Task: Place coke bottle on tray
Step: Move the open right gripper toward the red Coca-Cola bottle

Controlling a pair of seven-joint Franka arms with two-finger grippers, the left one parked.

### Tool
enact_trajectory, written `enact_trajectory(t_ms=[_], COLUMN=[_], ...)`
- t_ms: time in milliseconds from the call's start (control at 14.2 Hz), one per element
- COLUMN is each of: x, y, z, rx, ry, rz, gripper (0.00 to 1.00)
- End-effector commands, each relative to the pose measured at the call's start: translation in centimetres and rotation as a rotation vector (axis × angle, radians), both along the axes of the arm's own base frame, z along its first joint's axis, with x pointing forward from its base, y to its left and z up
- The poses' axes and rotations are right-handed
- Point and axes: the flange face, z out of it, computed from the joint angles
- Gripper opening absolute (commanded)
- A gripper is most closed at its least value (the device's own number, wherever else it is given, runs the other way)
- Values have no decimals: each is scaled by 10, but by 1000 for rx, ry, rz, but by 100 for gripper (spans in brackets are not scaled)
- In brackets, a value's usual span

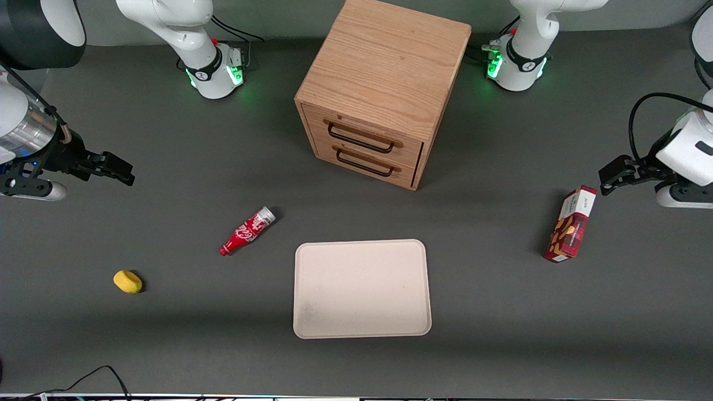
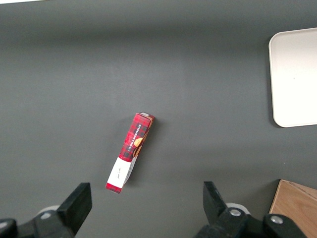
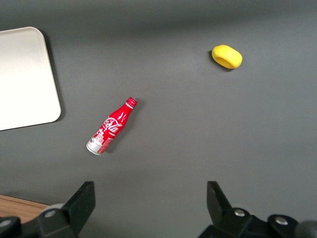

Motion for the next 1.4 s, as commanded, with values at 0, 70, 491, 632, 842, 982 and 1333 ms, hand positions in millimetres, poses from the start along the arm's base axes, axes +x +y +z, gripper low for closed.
enact_trajectory(t_ms=[0, 70, 491, 632, 842, 982, 1333], x=[-1, -1, 27, 39, 48, 45, 35], y=[2, 2, 7, 24, 82, 116, 135], z=[3, 4, -42, -73, -113, -144, -240], rx=[18, 16, 33, 41, 30, 25, 6], ry=[4, 1, 26, 56, 71, 63, 101], rz=[31, 31, 29, -85, -325, -464, -716], gripper=[100, 100, 100, 100, 100, 100, 100])
